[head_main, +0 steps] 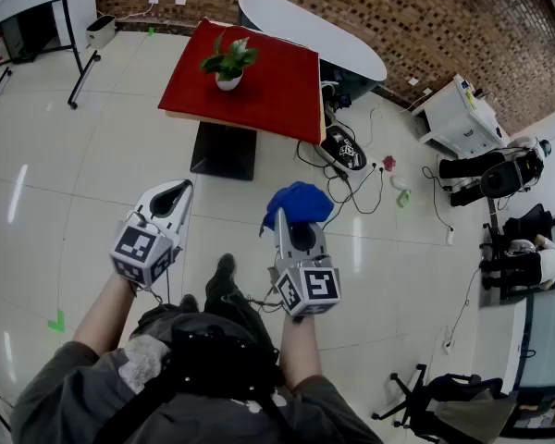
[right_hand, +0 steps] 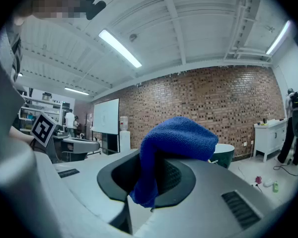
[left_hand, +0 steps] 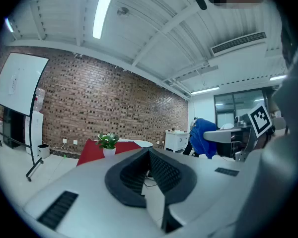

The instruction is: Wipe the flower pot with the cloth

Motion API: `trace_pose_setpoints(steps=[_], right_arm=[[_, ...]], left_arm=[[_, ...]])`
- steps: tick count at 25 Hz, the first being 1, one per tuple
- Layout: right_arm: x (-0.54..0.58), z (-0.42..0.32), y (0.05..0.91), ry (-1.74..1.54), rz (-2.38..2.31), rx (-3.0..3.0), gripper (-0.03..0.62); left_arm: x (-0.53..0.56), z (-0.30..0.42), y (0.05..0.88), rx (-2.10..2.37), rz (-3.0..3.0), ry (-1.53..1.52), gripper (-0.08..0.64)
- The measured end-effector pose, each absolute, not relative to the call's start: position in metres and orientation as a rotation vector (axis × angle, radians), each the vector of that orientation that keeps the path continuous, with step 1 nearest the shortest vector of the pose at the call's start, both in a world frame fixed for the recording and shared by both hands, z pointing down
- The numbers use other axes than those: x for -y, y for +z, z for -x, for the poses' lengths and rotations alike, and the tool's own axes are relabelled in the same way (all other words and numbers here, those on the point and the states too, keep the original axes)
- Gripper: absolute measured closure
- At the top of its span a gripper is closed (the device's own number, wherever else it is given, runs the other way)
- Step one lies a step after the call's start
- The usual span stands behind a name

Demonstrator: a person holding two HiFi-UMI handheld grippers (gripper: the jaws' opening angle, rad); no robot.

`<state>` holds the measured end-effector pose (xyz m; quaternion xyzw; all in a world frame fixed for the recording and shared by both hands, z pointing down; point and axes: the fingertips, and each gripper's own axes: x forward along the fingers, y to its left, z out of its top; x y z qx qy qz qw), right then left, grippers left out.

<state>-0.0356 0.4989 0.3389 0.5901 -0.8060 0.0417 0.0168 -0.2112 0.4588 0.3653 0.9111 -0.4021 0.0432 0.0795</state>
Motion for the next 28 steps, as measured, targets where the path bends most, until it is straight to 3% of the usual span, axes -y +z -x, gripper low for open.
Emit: trace_pose_setpoints(steps=[12, 28], right_arm=[[-0.338, 0.011, 0.363, 0.138, -1.796, 2.586, 0.515], [-0.091, -0.092, 0.375, 0.216, -1.776, 2.611, 0.515]], left_arm=[[-0.336, 0.184, 0.396, 1.262, -2.704, 0.161, 0.545], [-0.104, 0.085, 0.405, 1.317, -2.675, 0.145, 0.545]])
